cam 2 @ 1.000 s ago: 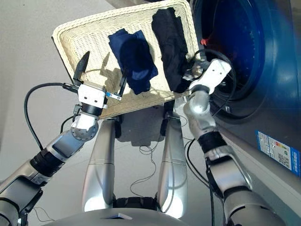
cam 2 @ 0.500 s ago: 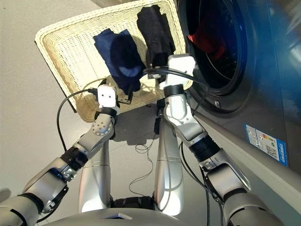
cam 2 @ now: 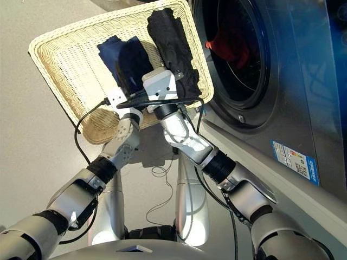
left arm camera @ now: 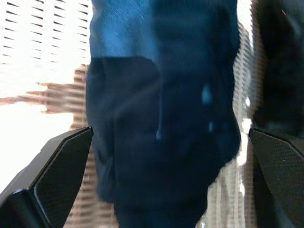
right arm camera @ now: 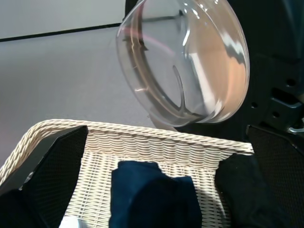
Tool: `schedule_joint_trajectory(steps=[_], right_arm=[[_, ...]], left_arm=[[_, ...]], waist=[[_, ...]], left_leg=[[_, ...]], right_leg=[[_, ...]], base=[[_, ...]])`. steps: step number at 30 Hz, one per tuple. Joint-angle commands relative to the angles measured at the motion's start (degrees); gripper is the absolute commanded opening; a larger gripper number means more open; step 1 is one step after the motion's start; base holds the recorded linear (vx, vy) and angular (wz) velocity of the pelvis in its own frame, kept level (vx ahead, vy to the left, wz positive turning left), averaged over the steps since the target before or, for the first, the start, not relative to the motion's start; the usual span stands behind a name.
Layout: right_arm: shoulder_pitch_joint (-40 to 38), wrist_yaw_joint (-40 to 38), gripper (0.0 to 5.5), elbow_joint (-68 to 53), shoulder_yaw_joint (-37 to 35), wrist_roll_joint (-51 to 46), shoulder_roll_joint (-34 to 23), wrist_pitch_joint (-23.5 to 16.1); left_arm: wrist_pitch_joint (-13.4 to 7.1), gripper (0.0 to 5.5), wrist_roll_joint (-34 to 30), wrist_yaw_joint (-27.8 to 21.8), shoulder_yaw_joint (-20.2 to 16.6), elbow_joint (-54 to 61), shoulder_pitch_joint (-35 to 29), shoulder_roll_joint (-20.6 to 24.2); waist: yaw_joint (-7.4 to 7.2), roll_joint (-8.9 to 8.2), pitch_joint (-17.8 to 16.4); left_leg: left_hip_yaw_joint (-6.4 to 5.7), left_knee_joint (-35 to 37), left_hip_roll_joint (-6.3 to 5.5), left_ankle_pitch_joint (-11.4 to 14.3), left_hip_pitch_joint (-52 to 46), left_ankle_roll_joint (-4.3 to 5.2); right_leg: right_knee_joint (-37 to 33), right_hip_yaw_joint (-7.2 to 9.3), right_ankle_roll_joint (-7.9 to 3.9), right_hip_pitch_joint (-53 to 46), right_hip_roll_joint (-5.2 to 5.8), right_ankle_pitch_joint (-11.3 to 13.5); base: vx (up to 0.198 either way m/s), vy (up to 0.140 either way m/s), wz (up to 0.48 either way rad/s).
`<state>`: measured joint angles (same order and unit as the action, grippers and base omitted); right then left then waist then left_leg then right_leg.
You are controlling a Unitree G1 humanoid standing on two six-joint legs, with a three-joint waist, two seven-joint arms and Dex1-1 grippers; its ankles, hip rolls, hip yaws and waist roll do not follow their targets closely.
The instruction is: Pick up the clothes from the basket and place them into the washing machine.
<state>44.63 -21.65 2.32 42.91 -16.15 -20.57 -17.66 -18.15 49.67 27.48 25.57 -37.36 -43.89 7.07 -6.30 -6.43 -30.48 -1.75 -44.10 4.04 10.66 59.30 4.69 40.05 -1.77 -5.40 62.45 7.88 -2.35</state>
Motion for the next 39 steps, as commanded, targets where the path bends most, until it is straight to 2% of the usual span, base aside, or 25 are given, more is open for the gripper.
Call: schedule_joint_trajectory(steps=[1, 8, 15, 22, 23, 24, 26, 36, 37, 38, 39], right_arm=[[0.8, 0.7, 5.5, -9.4, -0.3, -1.6, 1.7, -2.4], [0.6, 1.2, 5.5, -10.0, -0.9, -1.4, 1.6, -2.2], [0.7, 1.9, 5.5, -11.6, -0.8, -2.7, 1.8, -2.8], [0.6, 2.8, 5.5, -12.6, -0.3, -4.0, 1.6, -3.2], [0.5, 2.9, 5.5, -12.7, -0.3, -4.2, 1.6, -3.3], [0.5, 3.0, 5.5, -12.8, -0.2, -4.5, 1.6, -3.4], [0.5, 3.0, 5.5, -12.9, 0.0, -4.8, 1.5, -3.6], [0.8, 3.0, 5.5, -12.9, -0.1, -5.1, 1.1, -3.7], [1.5, 3.0, 5.5, -12.9, -0.5, -5.0, 0.7, -3.6], [0.7, 3.0, 5.5, -12.8, -0.3, -5.0, 0.8, -3.6], [1.3, 2.9, 5.5, -12.7, -0.7, -4.9, 0.6, -3.5]], left_arm=[[-3.4, 5.5, 0.7, 2.1, -1.3, -1.6, -2.7, -3.8], [-4.2, 5.5, 1.5, 3.8, -5.2, -3.0, -5.3, -3.0], [-1.8, 5.5, 5.6, 1.8, -7.5, -12.2, -10.2, -2.0], [-0.4, 5.5, 4.3, 1.4, -7.7, -16.2, -13.1, -1.1], [-0.1, 3.26, 3.8, 1.3, -7.3, -16.5, -13.2, -1.0], [0.0, 1.96, 3.8, 1.2, -7.2, -17.1, -13.3, -1.1], [0.0, 0.0, 4.1, 1.2, -7.1, -17.7, -13.9, -1.5], [0.3, 0.0, 4.0, 0.9, -7.2, -18.8, -14.5, -1.3], [0.1, 0.0, 4.0, 0.9, -7.1, -18.5, -15.3, -1.2], [0.1, 0.0, 4.0, 0.9, -7.1, -18.4, -14.4, -1.4], [-0.2, 0.0, 4.2, 0.9, -7.1, -18.0, -15.0, -1.2]], waist=[[0.12, -1.06, 0.7], [-0.71, -2.18, 0.7], [-1.7, -2.72, 0.7], [-2.2, -3.17, 0.7], [-2.22, -3.13, 0.7], [-2.26, -3.16, 0.7], [-2.3, -3.16, 0.7], [-2.3, -3.12, 0.7], [-2.31, -3.07, 0.7], [-2.24, -2.98, 0.7], [-2.21, -2.92, 0.7]], left_leg=[[-0.71, -1.7, -0.07, 0.5, 1.0, -0.26], [-0.64, -4.5, 0.66, 1.7, 3.4, -0.18], [-1.0, -6.0, 0.98, 2.0, 5.1, -0.04], [-0.88, -6.2, 1.09, 2.0, 5.7, 0.01], [-0.9, -6.1, 1.07, 1.9, 5.7, 0.0], [-0.91, -6.2, 1.05, 1.9, 5.7, 0.0], [-1.1, -6.2, 1.0, 1.9, 5.8, 0.0], [-1.11, -5.5, 0.96, 1.4, 5.8, 0.14], [-0.97, -4.3, 0.85, -0.9, 7.3, 0.03], [-1.18, -5.1, 0.93, 1.2, 5.6, 0.14], [-0.98, -4.1, 0.83, -1.0, 7.3, 0.08]], right_leg=[[7.0, -0.8, -1.06, 0.7, 0.2, -8.2], [9.8, -0.49, -1.29, 3.4, -0.29, -9.5], [11.1, -0.54, -1.22, 5.2, -0.6, -9.7], [11.3, -0.64, -1.2, 5.8, -0.84, -9.5], [11.3, -0.65, -1.17, 5.8, -0.88, -9.5], [11.3, -0.63, -1.15, 5.8, -0.85, -9.5], [11.4, -0.73, -1.14, 5.9, -0.94, -9.5], [10.7, -0.95, -1.19, 5.7, -1.13, -9.0], [9.5, -1.04, -0.95, 7.2, -1.09, -6.9], [10.4, -0.93, -1.16, 5.6, -1.1, -8.9], [9.3, -1.1, -0.95, 7.2, -1.11, -6.7]], base=[[0.0, 0.0, 0.0], [0.0, 0.0, 0.0], [0.0, 0.0, 0.0], [0.0, 0.0, 0.0], [0.0, 0.0, 0.0], [0.0, 0.0, 0.0], [0.0, 0.0, 0.0], [-0.01, -0.001, 0.002], [0.0, 0.0, 0.0], [-0.105, -0.006, -0.014], [0.085, 0.004, -0.015]])
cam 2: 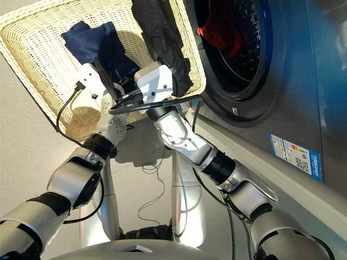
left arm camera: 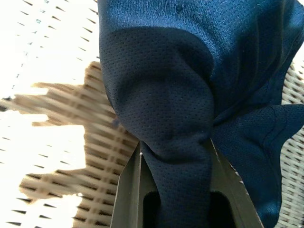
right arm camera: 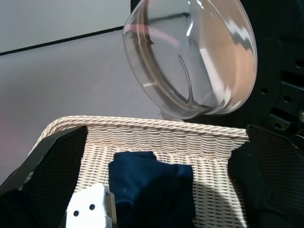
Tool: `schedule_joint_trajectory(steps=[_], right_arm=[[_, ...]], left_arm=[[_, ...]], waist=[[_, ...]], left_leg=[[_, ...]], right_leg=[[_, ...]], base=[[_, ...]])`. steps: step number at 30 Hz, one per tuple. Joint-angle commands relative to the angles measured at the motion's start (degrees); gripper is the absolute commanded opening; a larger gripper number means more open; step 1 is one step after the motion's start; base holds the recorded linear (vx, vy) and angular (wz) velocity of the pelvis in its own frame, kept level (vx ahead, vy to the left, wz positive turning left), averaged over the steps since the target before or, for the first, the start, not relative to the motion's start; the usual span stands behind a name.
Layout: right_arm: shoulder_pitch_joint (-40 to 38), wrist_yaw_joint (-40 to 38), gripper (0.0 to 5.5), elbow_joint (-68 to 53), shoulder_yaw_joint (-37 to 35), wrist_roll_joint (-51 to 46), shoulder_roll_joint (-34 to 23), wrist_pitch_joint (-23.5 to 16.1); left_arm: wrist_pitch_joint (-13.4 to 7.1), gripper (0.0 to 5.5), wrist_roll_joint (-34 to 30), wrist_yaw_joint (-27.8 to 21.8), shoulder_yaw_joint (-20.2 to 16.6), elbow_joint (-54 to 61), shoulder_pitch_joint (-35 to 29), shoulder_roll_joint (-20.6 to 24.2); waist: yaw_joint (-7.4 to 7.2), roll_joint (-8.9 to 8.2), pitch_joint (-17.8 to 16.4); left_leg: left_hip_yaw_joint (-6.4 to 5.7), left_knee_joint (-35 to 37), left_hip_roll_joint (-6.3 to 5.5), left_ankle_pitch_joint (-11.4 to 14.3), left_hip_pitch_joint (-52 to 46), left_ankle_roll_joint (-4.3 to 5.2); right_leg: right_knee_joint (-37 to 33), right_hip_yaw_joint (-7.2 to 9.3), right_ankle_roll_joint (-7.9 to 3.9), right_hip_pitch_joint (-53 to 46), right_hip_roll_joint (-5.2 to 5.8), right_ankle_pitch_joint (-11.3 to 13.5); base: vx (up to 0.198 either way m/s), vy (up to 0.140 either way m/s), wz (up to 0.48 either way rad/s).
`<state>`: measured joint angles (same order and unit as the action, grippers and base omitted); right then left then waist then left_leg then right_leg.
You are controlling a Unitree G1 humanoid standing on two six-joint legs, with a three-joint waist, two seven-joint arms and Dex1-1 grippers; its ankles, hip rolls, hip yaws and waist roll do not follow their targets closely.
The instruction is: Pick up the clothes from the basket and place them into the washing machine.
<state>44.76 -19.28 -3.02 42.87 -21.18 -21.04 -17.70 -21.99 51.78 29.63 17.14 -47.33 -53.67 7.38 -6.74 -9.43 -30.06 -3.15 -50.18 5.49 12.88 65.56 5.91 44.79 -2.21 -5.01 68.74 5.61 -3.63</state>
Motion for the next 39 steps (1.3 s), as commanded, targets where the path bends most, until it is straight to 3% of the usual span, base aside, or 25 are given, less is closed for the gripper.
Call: schedule_joint_trajectory(steps=[1, 2, 3, 10, 15, 19, 23, 29, 33, 36, 39], right_arm=[[0.4, 0.5, 5.5, -7.3, -0.4, 0.2, 1.2, -3.5], [0.5, 0.4, 5.5, -7.2, -0.5, 0.2, 1.1, -3.5], [1.1, 0.2, 5.5, -7.2, -0.9, 0.5, 0.9, -3.4], [-1.0, -1.5, 5.5, -5.9, -3.6, 3.4, -0.2, -2.5], [-1.9, -3.5, 5.5, -3.3, -7.1, 4.9, -0.5, -2.4], [-2.3, -2.4, 5.5, -2.4, -9.2, 3.2, -1.3, -2.9], [-3.8, 0.8, 5.5, -3.0, -11.1, 0.2, -3.5, -3.2], [-7.1, 5.8, 5.5, -6.3, -13.0, -4.4, -6.1, -3.7], [-6.8, 8.9, 5.5, -7.5, -11.9, -8.1, -6.2, -3.5], [-7.2, 10.4, 5.5, -9.5, -12.1, -11.1, -6.5, -3.7], [-6.4, 12.3, 5.5, -10.7, -10.8, -14.1, -6.2, -3.7]], left_arm=[[3.7, 0.0, 2.1, -1.3, 1.4, -7.9, -4.3, -1.7], [3.7, 0.0, 2.0, -1.3, 1.4, -7.7, -4.3, -1.6], [3.5, 0.0, 1.9, -1.2, 1.6, -7.0, -4.8, -1.3], [0.9, 0.0, -3.1, 0.0, 5.0, 6.8, 2.7, -0.4], [0.5, 0.0, -11.8, 0.5, 7.9, 19.1, 10.6, 3.2], [1.0, 0.0, -21.3, 0.4, 7.6, 24.4, 15.9, 7.2], [0.4, 0.0, -28.0, -1.6, 6.8, 32.3, 22.6, 11.6], [-0.6, 0.0, -40.4, -5.5, 6.8, 46.6, 28.9, 22.5], [-0.9, 0.0, -46.4, -6.5, 8.0, 51.4, 29.1, 27.3], [-0.9, 0.0, -50.9, -7.7, 9.4, 56.3, 28.8, 33.7], [-1.3, 0.0, -54.9, -7.8, 12.2, 57.2, 26.4, 37.0]], waist=[[-1.68, 0.17, 0.3], [-1.65, 0.23, 0.3], [-1.61, 0.3, 0.3], [-0.26, 1.95, 0.3], [1.46, 2.9, 0.3], [2.52, 3.17, 0.3], [3.69, 3.78, 0.3], [5.36, 4.75, 0.3], [6.17, 4.95, 0.3], [6.67, 5.48, 0.3], [6.98, 5.7, 0.3]], left_leg=[[0.33, 1.3, -0.51, -1.2, -0.7, -1.05], [0.35, 1.6, -0.54, -1.5, -0.6, -1.04], [0.45, 2.6, -0.71, -3.5, 0.7, -1.12], [0.86, 7.2, -1.27, -5.5, -1.5, -1.22], [1.25, 13.2, -1.74, -7.7, -5.9, -1.25], [1.61, 19.4, -2.13, -9.5, -12.5, -1.26], [1.97, 25.4, -2.75, -11.0, -20.2, -1.36], [2.5, 34.7, -3.32, -13.0, -32.8, -1.45], [2.93, 38.8, -3.4, -14.1, -38.9, -1.35], [3.22, 41.1, -3.7, -14.4, -43.3, -1.33], [3.05, 43.4, -3.59, -15.0, -47.4, -1.18]], right_leg=[[5.4, -0.47, -1.53, -0.8, 1.21, -7.4], [5.1, -0.47, -1.54, -0.7, 1.28, -7.1], [4.0, -0.62, -1.33, 0.6, 1.3, -5.2], [0.2, -0.31, -1.2, -1.7, 1.87, -3.4], [-5.2, 0.83, -1.54, -6.1, 2.24, -1.3], [-10.8, 1.54, -2.17, -12.6, 2.44, 0.5], [-16.9, 2.15, -2.97, -20.5, 3.0, 2.6], [-25.4, 3.27, -4.11, -33.1, 3.89, 4.9], [-29.0, 3.92, -4.8, -38.9, 4.52, 6.3], [-31.1, 4.23, -5.13, -43.2, 5.0, 6.9], [-32.9, 4.57, -5.41, -47.2, 5.15, 7.2]], base=[[0.0, 0.0, 0.0], [0.0, 0.0, 0.0], [-0.099, -0.013, -0.054], [-0.013, -0.002, -0.003], [0.0, 0.0, 0.0], [0.013, 0.004, 0.018], [0.072, 0.01, 0.04], [0.092, 0.017, 0.019], [0.065, 0.026, 0.002], [0.04, 0.023, 0.019], [0.019, 0.007, 0.012]])
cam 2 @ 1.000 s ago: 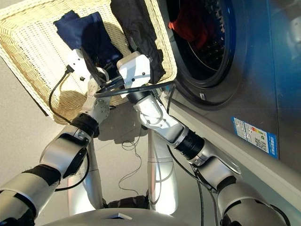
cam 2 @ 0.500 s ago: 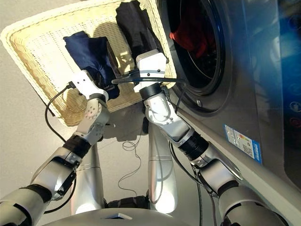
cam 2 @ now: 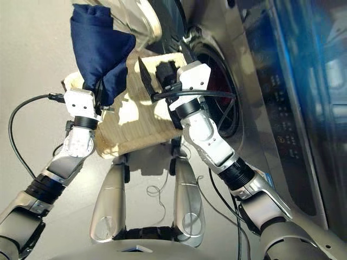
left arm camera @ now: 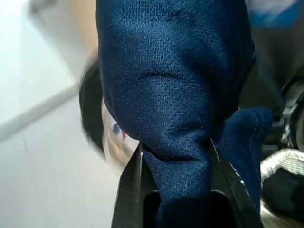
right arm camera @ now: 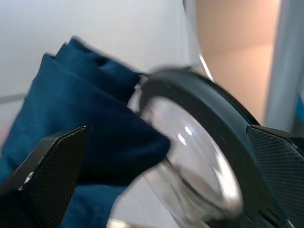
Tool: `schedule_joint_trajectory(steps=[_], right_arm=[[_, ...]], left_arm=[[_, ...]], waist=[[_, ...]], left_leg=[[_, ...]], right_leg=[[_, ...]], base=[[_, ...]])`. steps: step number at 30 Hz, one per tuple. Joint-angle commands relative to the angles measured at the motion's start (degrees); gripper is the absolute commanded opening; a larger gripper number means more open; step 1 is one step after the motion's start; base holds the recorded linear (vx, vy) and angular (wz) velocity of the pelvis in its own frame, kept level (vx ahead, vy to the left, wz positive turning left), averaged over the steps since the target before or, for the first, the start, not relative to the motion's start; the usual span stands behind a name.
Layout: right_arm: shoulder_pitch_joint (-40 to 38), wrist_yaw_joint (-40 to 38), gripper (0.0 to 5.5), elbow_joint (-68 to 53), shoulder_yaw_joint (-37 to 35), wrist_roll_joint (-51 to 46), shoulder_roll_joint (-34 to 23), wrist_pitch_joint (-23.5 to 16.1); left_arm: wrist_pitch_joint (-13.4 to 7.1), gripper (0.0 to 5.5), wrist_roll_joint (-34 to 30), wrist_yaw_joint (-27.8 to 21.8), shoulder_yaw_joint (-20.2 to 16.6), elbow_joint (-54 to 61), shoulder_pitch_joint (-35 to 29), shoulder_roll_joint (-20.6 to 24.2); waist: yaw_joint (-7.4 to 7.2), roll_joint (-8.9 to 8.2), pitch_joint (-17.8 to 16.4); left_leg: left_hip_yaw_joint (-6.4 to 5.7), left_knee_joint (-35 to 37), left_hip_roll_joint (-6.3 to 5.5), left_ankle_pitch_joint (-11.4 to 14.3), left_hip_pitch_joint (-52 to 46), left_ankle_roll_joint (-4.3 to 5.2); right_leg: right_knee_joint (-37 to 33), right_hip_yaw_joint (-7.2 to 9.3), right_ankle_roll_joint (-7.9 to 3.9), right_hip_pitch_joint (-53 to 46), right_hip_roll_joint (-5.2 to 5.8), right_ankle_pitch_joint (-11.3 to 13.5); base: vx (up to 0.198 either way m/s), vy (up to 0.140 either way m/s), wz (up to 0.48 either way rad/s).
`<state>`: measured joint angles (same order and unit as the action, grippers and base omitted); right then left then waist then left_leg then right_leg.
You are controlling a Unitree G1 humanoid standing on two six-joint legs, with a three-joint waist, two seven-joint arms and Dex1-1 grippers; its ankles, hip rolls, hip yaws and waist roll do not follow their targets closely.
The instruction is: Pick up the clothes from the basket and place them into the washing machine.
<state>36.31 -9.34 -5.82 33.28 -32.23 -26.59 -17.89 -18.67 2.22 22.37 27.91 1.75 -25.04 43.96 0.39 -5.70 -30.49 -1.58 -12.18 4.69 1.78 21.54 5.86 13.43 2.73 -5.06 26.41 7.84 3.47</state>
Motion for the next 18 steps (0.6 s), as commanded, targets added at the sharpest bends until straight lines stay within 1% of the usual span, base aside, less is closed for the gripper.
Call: schedule_joint_trajectory(steps=[1, 2, 4, 6, 7, 9, 11, 16, 18], right_arm=[[2.5, 3.3, 5.5, -8.5, -0.6, -4.3, -0.8, -3.4], [2.4, 4.5, 5.5, -9.4, 0.1, -6.1, -1.4, -2.9], [2.5, 4.9, 5.5, -9.7, 0.5, -6.5, -1.5, -2.8], [5.2, 5.1, 5.5, -9.8, 2.1, -7.0, -2.0, -2.3], [5.7, 4.9, 5.5, -9.9, 2.0, -7.2, -2.0, -2.5], [7.4, 4.6, 5.5, -9.8, 2.6, -7.6, -2.0, -2.7], [8.3, 4.6, 5.5, -9.7, 2.9, -7.8, -2.0, -2.7], [12.2, 4.8, 5.5, -9.6, 4.6, -9.7, -1.7, -2.6], [12.7, 5.1, 5.5, -9.2, 5.0, -10.3, -1.3, -2.5]], left_arm=[[-4.9, 0.0, -5.8, -1.2, 2.1, 9.0, -2.5, 1.9], [-5.3, 0.0, -5.8, -2.2, 2.7, 10.8, -1.7, 4.0], [-5.4, 0.0, -5.8, -2.5, 3.1, 11.1, -1.7, 4.6], [-5.5, 0.0, -6.1, -3.1, 5.0, 10.0, -2.4, 5.8], [-5.7, 0.0, -6.3, -3.0, 5.2, 10.2, -2.3, 6.1], [-5.7, 0.0, -6.8, -2.9, 5.8, 10.4, -2.3, 6.8], [-5.7, 0.0, -6.5, -3.0, 5.9, 10.4, -2.2, 6.8], [-5.8, 0.0, -5.5, -3.8, 7.4, 11.0, -2.5, 8.0], [-5.8, 0.0, -5.1, -3.9, 7.3, 11.1, -2.4, 8.1]], waist=[[0.12, 2.07, 1.1], [0.35, 2.19, 2.4], [0.34, 2.26, 2.7], [0.66, 2.49, 4.4], [0.84, 2.55, 4.7], [1.05, 2.68, 5.1], [1.07, 2.74, 5.3], [1.38, 2.75, 7.0], [1.44, 2.69, 7.1]], left_leg=[[1.38, 6.6, -2.61, -4.2, -4.8, -1.13], [1.41, 8.2, -2.7, -4.6, -6.3, -1.26], [1.39, 9.3, -2.78, -5.0, -7.1, -1.33], [1.75, 11.7, -3.05, -5.7, -9.0, -1.51], [1.74, 12.2, -3.09, -5.8, -9.4, -1.55], [1.71, 12.5, -3.28, -6.0, -10.0, -1.51], [1.62, 12.7, -3.27, -6.0, -10.3, -1.53], [1.39, 12.5, -3.09, -5.7, -11.2, -1.63], [1.45, 12.4, -3.05, -5.6, -11.3, -1.64]], right_leg=[[-2.3, -0.04, -5.47, -6.4, 2.92, 0.1], [-3.0, 0.06, -5.64, -7.4, 3.01, 0.3], [-3.3, 0.02, -5.71, -7.9, 2.98, 0.3], [-3.3, -0.04, -5.93, -8.3, 3.06, 0.2], [-3.3, -0.08, -5.96, -8.6, 3.11, 0.2], [-3.4, 0.04, -5.99, -9.0, 3.28, 0.1], [-3.3, 0.08, -6.02, -9.0, 3.36, 0.1], [-3.5, -0.27, -6.14, -10.0, 3.5, -0.2], [-3.4, -0.34, -6.14, -10.1, 3.48, -0.3]], base=[[0.09, 0.019, 0.013], [0.076, 0.009, 0.012], [0.028, 0.01, 0.002], [0.057, 0.05, 0.015], [0.054, 0.042, -0.004], [0.0, 0.0, 0.0], [0.0, 0.0, 0.0], [0.0, 0.0, 0.0], [0.0, 0.0, 0.0]])
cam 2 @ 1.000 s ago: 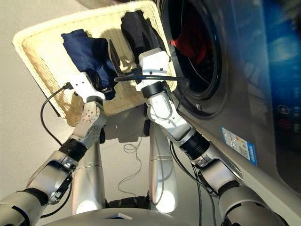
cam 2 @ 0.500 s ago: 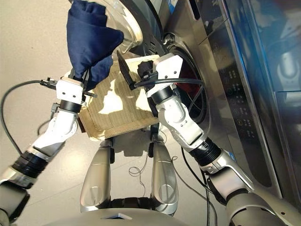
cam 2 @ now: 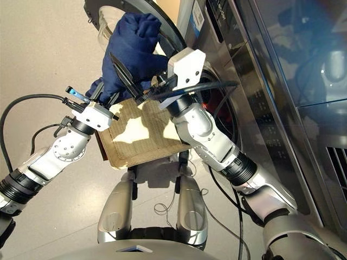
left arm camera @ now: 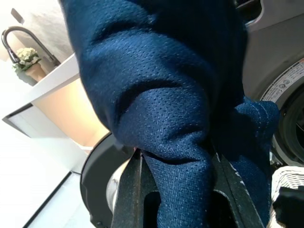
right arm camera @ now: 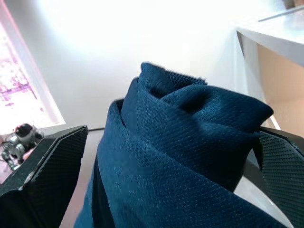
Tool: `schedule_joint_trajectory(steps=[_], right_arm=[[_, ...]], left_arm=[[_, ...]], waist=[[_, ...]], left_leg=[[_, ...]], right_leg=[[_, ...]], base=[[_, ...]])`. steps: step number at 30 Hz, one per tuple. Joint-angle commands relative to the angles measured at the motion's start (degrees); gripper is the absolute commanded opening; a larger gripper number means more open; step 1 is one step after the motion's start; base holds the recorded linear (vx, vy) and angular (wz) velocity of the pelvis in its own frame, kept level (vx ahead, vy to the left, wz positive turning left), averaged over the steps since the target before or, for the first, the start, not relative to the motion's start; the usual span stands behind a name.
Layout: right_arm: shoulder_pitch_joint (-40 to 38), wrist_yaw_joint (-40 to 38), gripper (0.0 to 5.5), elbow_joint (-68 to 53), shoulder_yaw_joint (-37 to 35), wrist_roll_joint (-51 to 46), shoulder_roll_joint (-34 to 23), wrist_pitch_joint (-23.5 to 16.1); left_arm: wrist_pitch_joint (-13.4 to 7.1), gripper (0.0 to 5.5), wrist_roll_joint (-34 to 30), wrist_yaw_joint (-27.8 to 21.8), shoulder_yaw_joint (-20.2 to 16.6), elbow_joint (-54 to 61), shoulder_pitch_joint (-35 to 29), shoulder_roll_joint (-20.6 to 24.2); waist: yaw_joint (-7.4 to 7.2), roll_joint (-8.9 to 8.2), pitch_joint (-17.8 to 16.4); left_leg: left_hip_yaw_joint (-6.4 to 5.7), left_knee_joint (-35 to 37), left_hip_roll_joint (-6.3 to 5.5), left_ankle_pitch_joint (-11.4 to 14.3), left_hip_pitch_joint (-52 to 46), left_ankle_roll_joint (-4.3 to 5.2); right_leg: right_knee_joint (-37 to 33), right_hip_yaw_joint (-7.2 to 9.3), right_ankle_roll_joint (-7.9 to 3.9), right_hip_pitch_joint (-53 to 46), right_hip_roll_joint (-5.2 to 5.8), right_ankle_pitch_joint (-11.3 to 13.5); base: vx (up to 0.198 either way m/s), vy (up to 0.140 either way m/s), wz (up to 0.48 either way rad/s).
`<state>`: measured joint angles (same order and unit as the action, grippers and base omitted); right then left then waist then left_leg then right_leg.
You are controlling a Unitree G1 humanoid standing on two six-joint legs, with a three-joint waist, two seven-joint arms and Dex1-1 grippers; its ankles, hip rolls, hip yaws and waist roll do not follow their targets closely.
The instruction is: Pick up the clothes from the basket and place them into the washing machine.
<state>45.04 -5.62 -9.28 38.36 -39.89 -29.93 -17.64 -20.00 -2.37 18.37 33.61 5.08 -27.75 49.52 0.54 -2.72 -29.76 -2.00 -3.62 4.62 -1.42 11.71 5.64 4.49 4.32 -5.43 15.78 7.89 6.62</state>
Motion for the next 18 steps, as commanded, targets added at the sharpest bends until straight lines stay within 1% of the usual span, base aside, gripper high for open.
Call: schedule_joint_trajectory(steps=[1, 7, 8, 9, 10, 17, 18], right_arm=[[4.6, 1.9, 5.5, -5.8, 0.7, -3.3, 2.0, -2.5], [5.4, 1.9, 5.5, -4.5, 1.7, -3.7, 2.5, -1.6], [5.1, 1.8, 4.36, -4.3, 1.6, -3.8, 2.4, -1.6], [4.8, 1.7, 2.03, -4.2, 1.5, -3.8, 2.5, -1.7], [4.4, 1.6, 0.0, -4.1, 1.2, -3.8, 2.5, -1.7], [1.6, 0.2, 0.0, -4.3, -0.2, -2.4, 2.4, -1.6], [0.4, -0.4, 0.0, -4.1, -0.8, -1.5, 2.6, -1.5]], left_arm=[[-4.5, 0.0, -0.3, 0.0, 1.6, 8.1, 0.2, 2.7], [-4.4, 0.0, -0.1, 0.2, 1.3, 9.0, -0.4, 3.1], [-4.4, 0.0, -0.1, 0.3, 0.9, 9.3, -0.4, 3.1], [-4.4, 0.0, 0.0, 0.5, 0.7, 9.4, -0.3, 3.1], [-4.3, 0.0, 0.0, 0.6, 0.5, 9.4, -0.2, 2.9], [-3.9, 0.0, -1.4, 1.9, -1.2, 9.5, 0.7, 2.6], [-3.8, 0.0, -1.3, 2.3, -1.9, 9.6, 1.2, 2.0]], waist=[[1.47, -0.45, 6.8], [1.59, -0.54, 7.6], [1.65, -0.55, 7.7], [1.64, -0.54, 7.7], [1.64, -0.52, 7.7], [1.6, -0.52, 7.7], [1.61, -0.57, 7.7]], left_leg=[[1.84, 3.7, -2.91, -2.2, -1.7, -1.47], [1.51, 3.1, -2.95, -1.9, -1.7, -1.51], [1.45, 2.9, -3.03, -1.8, -1.6, -1.51], [1.42, 2.8, -3.04, -1.8, -1.6, -1.51], [1.36, 2.7, -3.07, -1.7, -1.5, -1.53], [1.1, 2.4, -3.12, -1.7, -1.2, -1.56], [1.06, 2.3, -3.16, -1.6, -1.2, -1.59]], right_leg=[[5.6, -1.87, -5.84, 0.2, 3.55, -3.5], [5.3, -2.02, -5.91, -0.3, 3.71, -3.5], [5.4, -2.0, -5.92, -0.3, 3.78, -3.6], [5.4, -1.95, -5.92, -0.3, 3.83, -3.6], [5.4, -1.97, -5.92, -0.3, 3.85, -3.7], [5.0, -2.09, -5.86, -0.5, 3.88, -3.6], [4.9, -2.08, -5.84, -0.7, 3.9, -3.7]], base=[[0.0, 0.0, 0.0], [0.0, 0.0, 0.0], [0.0, 0.0, 0.0], [0.0, 0.0, 0.0], [0.0, 0.0, 0.0], [0.0, 0.0, 0.0], [0.0, 0.0, 0.0]])
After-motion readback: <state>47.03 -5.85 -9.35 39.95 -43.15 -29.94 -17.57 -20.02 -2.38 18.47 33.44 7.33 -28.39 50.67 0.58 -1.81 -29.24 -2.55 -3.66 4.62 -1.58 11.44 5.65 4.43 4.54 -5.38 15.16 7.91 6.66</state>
